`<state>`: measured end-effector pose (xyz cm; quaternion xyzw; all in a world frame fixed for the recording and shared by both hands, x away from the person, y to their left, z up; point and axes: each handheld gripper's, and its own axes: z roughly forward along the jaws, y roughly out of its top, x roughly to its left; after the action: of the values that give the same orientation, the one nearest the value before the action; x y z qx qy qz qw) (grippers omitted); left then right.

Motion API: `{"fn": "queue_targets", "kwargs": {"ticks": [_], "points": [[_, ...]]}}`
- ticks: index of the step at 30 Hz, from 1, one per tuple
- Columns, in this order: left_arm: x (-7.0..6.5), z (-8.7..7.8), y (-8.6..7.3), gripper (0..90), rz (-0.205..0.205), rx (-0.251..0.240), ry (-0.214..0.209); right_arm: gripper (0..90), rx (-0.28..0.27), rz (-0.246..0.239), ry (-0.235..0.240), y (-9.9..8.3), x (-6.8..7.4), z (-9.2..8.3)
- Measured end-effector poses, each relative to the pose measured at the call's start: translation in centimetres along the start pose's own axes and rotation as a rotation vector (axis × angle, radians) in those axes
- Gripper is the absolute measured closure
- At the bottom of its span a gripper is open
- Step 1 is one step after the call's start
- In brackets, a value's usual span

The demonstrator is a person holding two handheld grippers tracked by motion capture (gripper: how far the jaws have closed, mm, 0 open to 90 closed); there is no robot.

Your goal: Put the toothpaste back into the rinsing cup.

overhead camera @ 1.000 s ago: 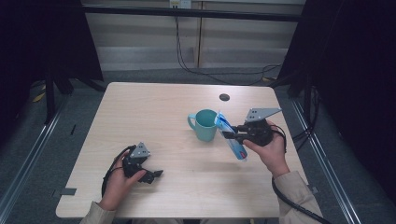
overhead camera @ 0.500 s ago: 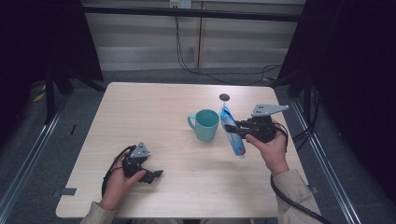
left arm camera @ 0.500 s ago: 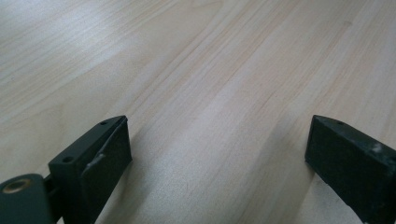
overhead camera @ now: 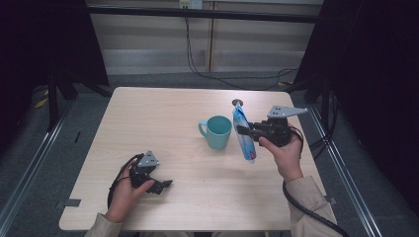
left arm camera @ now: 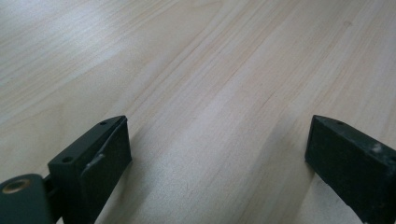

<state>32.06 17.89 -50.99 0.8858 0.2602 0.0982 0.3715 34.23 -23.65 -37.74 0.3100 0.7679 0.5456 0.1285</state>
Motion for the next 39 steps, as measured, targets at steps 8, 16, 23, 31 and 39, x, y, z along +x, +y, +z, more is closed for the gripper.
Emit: {"fn": "queue_targets", "kwargs": {"ticks": [8, 16, 23, 31, 39], "points": [[0.0, 0.0, 0.0, 6.6, 0.0, 0.0, 0.001, 74.4, -0.031, 0.014, -0.017, 0.7, -0.1, -0.2], [0.0, 0.0, 0.0, 6.5, 0.004, 0.0, 0.003, 74.4, -0.09, 0.034, -0.022, 1.3, -0.4, -0.6], [0.0, 0.0, 0.0, 6.5, 0.0, 0.0, 0.0, 74.3, -0.129, 0.047, -0.036, 1.9, -0.8, -0.8], [0.0, 0.0, 0.0, 6.5, 0.0, 0.0, -0.001, 74.4, -0.171, 0.057, -0.045, 2.6, -1.0, -0.6], [0.0, 0.0, 0.0, 6.5, 0.0, 0.0, -0.001, 74.5, -0.201, 0.066, -0.056, 3.4, -1.3, -0.2]]}}
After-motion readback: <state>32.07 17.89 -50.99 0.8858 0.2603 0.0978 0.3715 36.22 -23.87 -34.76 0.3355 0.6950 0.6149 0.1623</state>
